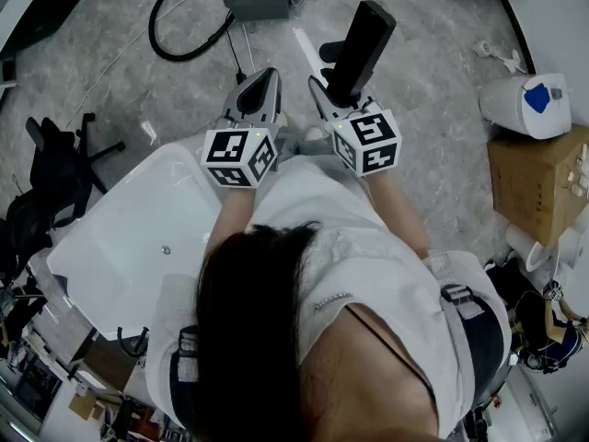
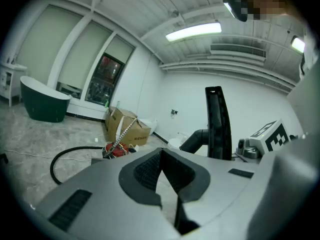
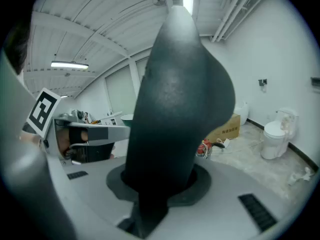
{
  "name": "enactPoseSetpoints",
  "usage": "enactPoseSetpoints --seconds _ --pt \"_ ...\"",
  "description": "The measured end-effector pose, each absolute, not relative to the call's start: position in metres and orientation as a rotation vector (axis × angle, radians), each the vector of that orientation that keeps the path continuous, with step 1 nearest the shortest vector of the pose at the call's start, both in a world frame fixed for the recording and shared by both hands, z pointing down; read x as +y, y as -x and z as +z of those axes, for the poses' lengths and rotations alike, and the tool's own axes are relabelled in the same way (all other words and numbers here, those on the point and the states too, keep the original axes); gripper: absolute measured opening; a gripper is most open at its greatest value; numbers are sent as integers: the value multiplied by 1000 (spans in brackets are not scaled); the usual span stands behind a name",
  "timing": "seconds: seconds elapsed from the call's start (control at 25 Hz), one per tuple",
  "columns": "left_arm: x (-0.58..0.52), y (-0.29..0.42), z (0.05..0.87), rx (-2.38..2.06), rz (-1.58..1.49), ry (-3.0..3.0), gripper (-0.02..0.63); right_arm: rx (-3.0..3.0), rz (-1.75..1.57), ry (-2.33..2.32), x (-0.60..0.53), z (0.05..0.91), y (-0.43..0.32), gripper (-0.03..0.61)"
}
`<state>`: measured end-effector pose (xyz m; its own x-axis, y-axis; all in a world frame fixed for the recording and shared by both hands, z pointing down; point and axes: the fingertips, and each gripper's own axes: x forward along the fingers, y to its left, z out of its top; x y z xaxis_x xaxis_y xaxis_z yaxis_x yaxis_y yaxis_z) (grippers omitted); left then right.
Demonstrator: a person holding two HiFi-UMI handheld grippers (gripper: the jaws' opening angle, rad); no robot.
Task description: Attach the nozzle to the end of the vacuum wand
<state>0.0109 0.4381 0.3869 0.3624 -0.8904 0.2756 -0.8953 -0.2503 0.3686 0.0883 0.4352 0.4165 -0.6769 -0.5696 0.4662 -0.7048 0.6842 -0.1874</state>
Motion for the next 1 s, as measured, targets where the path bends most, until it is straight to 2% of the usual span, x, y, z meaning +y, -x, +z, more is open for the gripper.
enactPoseSetpoints --seconds 0.56,1.0 --pt "423 -17 398 -1535 67 -2129 2 -2530 455 -997 414 414 -87 100" --pt "397 9 409 -1495 84 -2130 2 -2571 597 -1044 393 412 -67 100"
